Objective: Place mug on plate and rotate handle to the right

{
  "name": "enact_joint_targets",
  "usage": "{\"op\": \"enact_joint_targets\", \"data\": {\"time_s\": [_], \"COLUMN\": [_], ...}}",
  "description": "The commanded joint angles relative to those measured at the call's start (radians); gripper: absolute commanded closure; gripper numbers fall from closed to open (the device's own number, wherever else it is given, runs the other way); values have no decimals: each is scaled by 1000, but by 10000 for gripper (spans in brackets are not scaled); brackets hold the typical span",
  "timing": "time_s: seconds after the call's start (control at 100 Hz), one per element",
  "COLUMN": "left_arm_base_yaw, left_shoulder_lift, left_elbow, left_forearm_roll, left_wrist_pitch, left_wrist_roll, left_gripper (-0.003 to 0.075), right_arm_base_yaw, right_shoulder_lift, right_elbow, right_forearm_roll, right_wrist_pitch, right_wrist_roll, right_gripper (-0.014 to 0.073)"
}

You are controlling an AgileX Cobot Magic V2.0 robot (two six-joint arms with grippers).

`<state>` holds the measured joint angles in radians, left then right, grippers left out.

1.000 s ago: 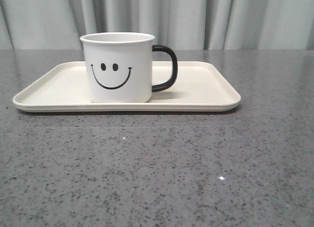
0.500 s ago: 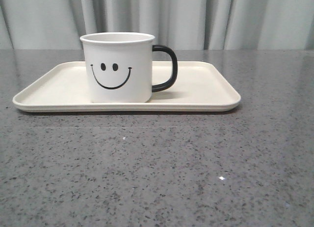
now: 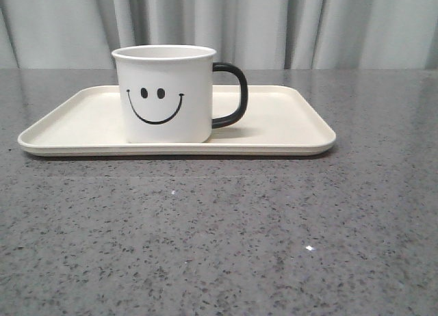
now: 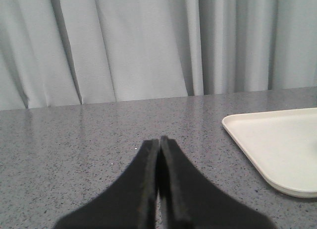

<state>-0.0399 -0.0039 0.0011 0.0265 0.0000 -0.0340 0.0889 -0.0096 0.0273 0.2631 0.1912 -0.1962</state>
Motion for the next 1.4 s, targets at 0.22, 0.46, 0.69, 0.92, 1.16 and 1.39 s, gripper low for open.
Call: {"op": "enact_joint_targets", "data": {"time_s": [0.22,0.46,0.69,0.92,1.16,1.39], "left_arm_base_yaw": [1,1,1,1,1,1], "left_shoulder_lift": [-30,-30,-30,-30,-30,-30], "left_elbow": [9,9,9,9,9,9], "left_forearm_roll": [-2,-2,-2,-2,-2,-2], "left_wrist_pitch": [-83,-83,-83,-83,-83,-83], "left_wrist_roll": [-1,-1,-1,-1,-1,-1], "left_gripper": [740,740,740,740,741,740], "right_arm_base_yaw": [-1,-1,-1,-1,-1,-1], "right_shoulder_lift": [-22,-22,-22,-22,-22,-22], "right_elbow": [1,0,0,0,0,0], "right_forearm_roll": [2,2,2,2,2,2], "right_wrist_pitch": [-89,-100,-100,-99,-99,-99], "right_wrist_roll": [1,1,1,1,1,1], "right_gripper": [711,711,711,711,711,711]}}
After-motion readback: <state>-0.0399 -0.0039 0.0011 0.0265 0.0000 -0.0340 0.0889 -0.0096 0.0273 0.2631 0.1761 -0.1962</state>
